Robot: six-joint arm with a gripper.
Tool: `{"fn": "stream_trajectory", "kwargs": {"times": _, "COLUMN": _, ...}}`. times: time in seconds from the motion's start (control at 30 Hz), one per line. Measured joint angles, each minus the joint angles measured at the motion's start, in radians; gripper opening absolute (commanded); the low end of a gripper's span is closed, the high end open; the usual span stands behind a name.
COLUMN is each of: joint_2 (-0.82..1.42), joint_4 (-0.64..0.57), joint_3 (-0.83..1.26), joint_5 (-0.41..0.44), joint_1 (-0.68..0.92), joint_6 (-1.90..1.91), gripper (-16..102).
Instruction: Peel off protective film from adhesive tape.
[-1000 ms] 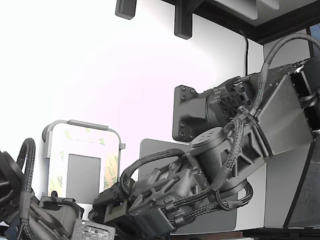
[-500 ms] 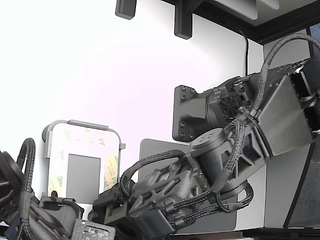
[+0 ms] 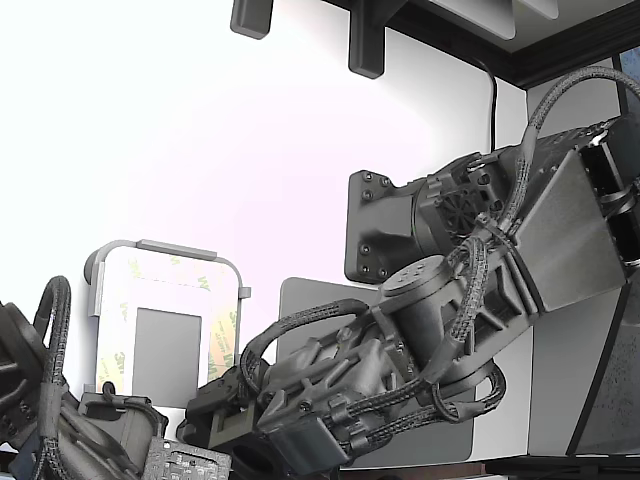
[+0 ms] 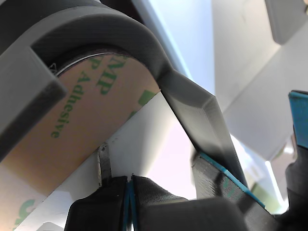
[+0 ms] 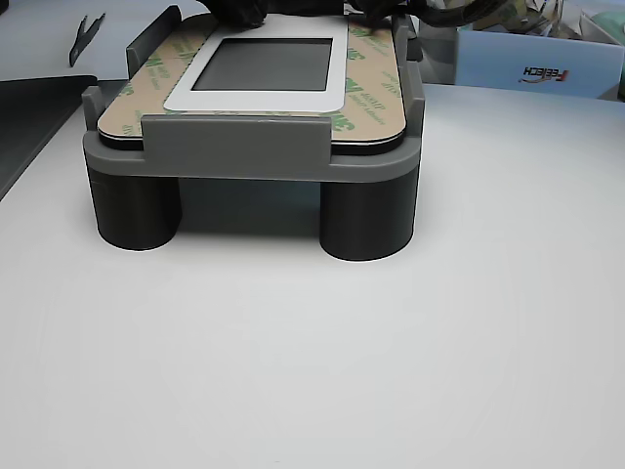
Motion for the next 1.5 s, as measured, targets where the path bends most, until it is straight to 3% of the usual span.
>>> {"fn": "stream_trajectory", "kwargs": {"times": 1.5, "joint_2": 0.021, "joint_4": -0.018, "joint_3": 0.034, "joint_5": 0.002, "joint_1": 0.003, "joint_6": -0.014, "gripper": -6}}
